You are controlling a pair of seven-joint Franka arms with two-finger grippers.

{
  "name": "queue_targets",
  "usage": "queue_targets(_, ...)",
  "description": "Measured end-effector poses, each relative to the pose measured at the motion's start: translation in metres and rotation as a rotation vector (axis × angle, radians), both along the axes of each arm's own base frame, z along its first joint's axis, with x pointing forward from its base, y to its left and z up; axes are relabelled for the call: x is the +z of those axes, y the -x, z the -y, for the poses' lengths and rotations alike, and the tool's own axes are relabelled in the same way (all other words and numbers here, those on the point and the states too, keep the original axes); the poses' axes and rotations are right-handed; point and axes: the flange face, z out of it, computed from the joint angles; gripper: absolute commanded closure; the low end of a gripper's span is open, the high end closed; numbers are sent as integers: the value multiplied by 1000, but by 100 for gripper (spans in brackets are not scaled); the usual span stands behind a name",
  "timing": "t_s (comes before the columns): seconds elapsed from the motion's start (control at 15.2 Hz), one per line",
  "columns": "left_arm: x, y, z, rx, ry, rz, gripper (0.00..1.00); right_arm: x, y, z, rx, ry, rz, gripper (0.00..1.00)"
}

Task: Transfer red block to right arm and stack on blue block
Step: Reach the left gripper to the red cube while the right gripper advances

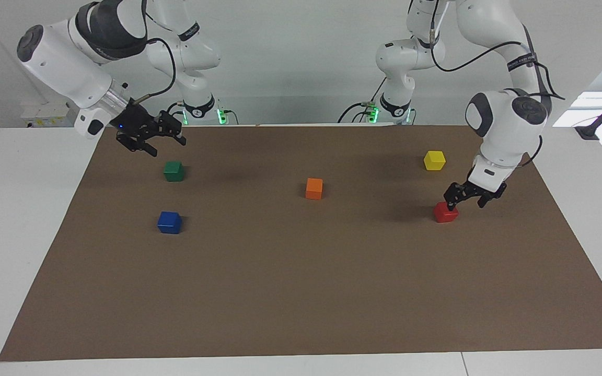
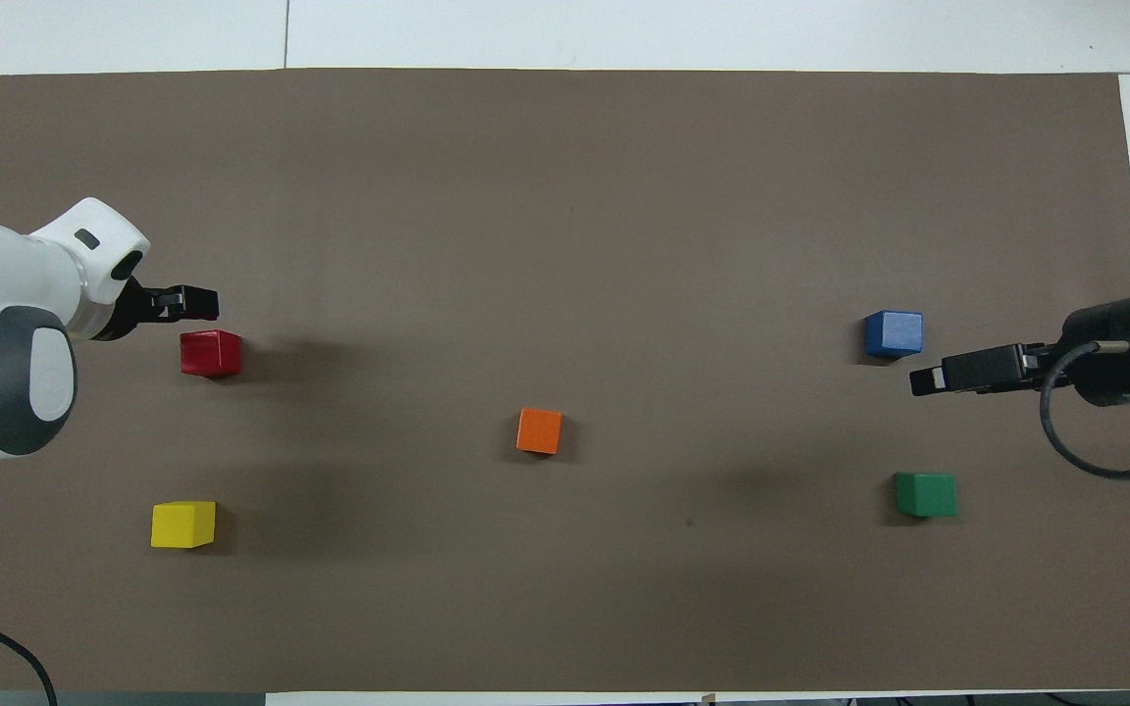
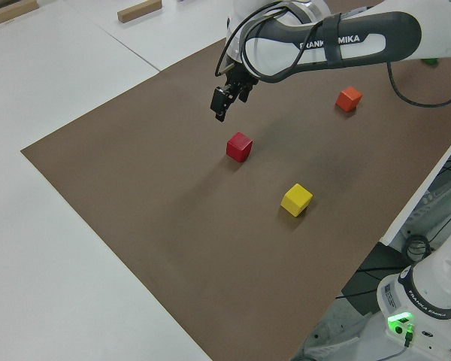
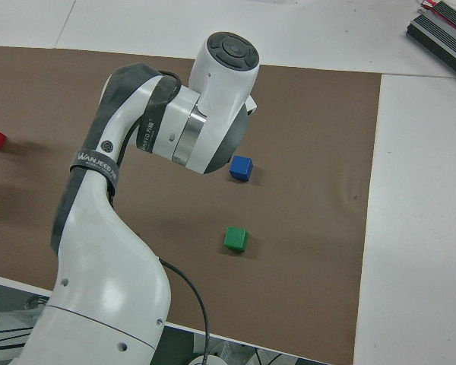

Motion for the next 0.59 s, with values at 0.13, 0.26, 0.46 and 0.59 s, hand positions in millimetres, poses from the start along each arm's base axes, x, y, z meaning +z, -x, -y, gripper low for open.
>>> queue_targets(0.13,-20,9,-1,1,1,-15,0,-35,-10,10,14,-150,12,0)
queue_targets(0.26,-29,14,-1,1,1,-21,0,-63,-19,12,-5,-270,14,0)
queue_targets(0.46,-44,23,2,-4,1,-34,0,-86,-25,-2,-24,-437,40,0)
queue_targets(0.59,-52,26,2,-5,2,-40,0,-94,-27,-12,-41,-541,45,0)
